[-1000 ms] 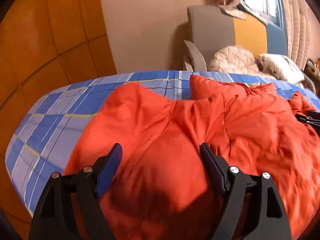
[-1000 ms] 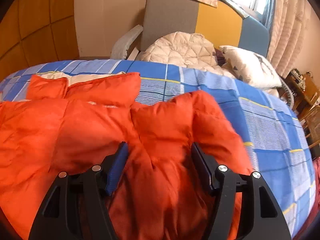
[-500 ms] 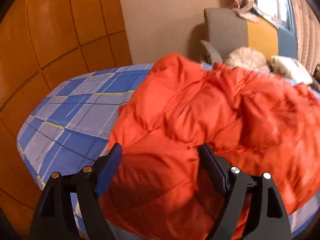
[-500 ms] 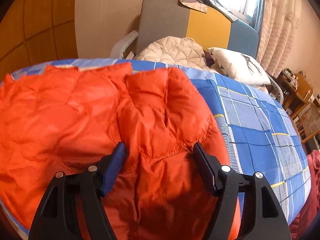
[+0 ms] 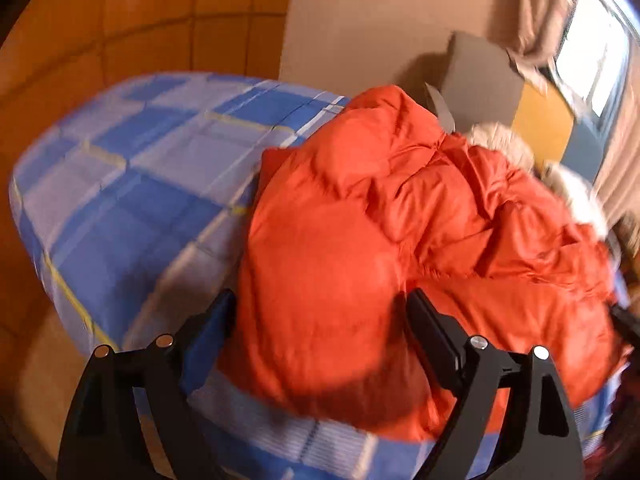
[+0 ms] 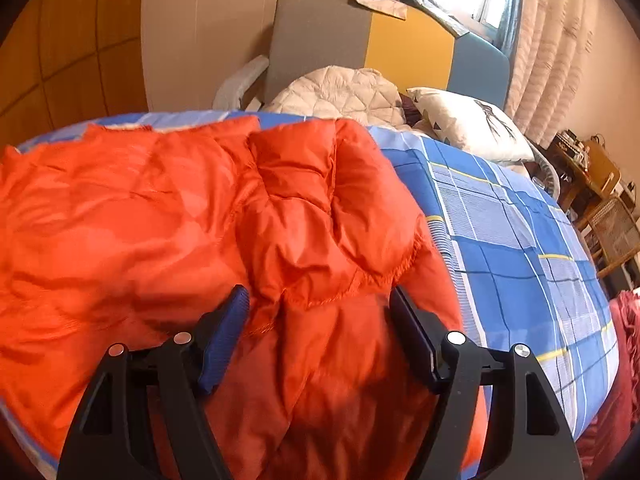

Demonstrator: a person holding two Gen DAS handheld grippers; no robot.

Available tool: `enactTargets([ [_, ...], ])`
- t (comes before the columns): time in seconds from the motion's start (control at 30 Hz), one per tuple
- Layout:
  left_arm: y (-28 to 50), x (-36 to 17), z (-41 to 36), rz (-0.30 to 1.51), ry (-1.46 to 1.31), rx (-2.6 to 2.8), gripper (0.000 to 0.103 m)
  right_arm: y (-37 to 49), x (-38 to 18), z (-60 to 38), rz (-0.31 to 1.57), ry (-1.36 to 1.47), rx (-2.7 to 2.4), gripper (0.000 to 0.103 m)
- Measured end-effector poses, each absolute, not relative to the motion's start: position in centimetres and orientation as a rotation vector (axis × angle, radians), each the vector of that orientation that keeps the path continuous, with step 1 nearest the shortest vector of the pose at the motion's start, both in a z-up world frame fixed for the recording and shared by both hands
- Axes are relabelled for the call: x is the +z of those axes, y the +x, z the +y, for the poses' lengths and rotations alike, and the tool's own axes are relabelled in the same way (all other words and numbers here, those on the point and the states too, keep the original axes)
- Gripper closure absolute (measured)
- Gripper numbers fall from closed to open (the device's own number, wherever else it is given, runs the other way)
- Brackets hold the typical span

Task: Fold large clothes
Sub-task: 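Move both open tools to the edge of the folded jacket, then grasp the folded jacket edge with both tools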

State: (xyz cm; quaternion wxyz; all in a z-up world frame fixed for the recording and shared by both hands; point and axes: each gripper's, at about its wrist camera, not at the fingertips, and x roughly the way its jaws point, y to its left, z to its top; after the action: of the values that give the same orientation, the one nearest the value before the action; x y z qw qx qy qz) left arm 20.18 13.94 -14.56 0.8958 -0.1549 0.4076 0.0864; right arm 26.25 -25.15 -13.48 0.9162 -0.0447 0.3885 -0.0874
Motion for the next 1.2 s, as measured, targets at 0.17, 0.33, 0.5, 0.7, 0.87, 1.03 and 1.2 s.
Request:
enactTargets([
  [0.17, 18.0, -14.9, 14.2, 0.834, -0.385, 0.152, 0.016, 24.6, -12.1, -23.9, 0.773, -0.069, -0.145, 0.031],
  [0.33, 17.1, -15.5, 14.5, 0.861, -0.351, 0.218, 0.016, 23.6, -11.8, -22.6, 0.765, -0.100, -0.125, 0.031],
  [0.5, 16.1, -15.6, 14.5, 0.861, -0.388, 0.207, 0.018, 22.4, -12.1, -21.9, 0.763, -0.094, -0.094, 0.051],
  [0.7, 15.1, -16.3, 14.1, 0.867, -0.492, 0.143, 0.028, 21.6, -12.2, -21.4, 0.756, -0.063, -0.045, 0.063],
  [0.87, 15.3, -17.2, 13.8, 0.886, -0.555, 0.114, 0.034, 21.6, -12.1, -21.0, 0.761, -0.051, -0.009, 0.076],
  [1.03, 16.1, -18.0, 14.5, 0.872, -0.690, 0.090, 0.037, 21.5, -11.4, -20.6, 0.746, -0.052, 0.005, 0.080],
  [1.2, 16.6, -18.9, 14.7, 0.871, -0.785, 0.079, 0.040, 21.8, -10.4, -19.9, 0.726, -0.079, 0.022, 0.080],
])
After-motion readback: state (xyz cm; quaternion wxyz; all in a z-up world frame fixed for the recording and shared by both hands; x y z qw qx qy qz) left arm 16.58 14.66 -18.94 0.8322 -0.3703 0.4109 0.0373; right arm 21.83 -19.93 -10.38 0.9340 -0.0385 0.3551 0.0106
